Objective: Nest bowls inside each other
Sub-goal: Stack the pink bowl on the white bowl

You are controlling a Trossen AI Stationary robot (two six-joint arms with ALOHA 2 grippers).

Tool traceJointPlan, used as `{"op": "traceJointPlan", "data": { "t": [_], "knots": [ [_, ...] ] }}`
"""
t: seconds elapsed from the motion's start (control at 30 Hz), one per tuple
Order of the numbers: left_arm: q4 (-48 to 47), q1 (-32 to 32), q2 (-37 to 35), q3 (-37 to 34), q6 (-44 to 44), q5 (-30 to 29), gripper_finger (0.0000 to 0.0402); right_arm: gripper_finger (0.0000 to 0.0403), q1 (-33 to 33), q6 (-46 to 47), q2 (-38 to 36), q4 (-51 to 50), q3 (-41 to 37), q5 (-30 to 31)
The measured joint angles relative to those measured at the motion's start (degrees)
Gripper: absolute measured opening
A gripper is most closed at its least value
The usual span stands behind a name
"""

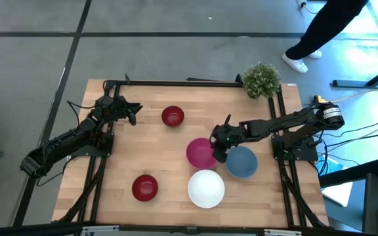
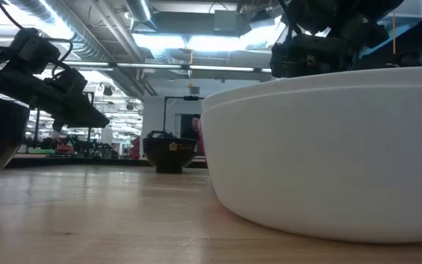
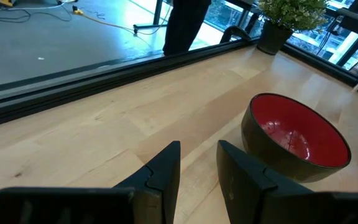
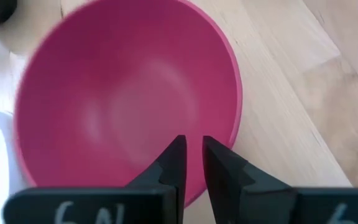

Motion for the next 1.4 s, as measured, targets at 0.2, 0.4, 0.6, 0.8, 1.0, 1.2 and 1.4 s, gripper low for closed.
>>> {"op": "traceJointPlan", "data": {
  "t": [0.2, 0.4, 0.6, 0.8, 1.0, 1.2, 1.4],
  "knots": [
    [0.0, 0.0, 0.0, 0.0, 0.0, 0.0, 0.0099, 0.0055, 0.0, 0.1, 0.1, 0.1, 0.0, -0.2],
    [0.0, 0.0, 0.0, 0.0, 0.0, 0.0, 0.0099, 0.0053, 0.0, 0.1, 0.1, 0.0, 0.0, -1.1],
    [0.0, 0.0, 0.0, 0.0, 0.0, 0.0, 0.0099, 0.0007, 0.0, 0.0, 0.1, 0.0, 0.0, -1.1],
    [0.0, 0.0, 0.0, 0.0, 0.0, 0.0, 0.0099, 0.0005, 0.0, 0.1, 0.1, -0.1, 0.0, -1.1],
    [0.0, 0.0, 0.0, 0.0, 0.0, 0.0, 0.0099, 0.0003, 0.0, 1.4, 0.1, -0.1, 0.0, -1.1],
    [0.0, 0.0, 0.0, 0.0, 0.0, 0.0, 0.0099, 0.0002, 0.0, 1.6, 0.1, 0.0, 0.0, -1.1],
    [0.0, 0.0, 0.0, 0.0, 0.0, 0.0, 0.0099, 0.0024, -0.2, -0.2, 0.2, 0.5, 2.0, -1.1]
  ]
}}
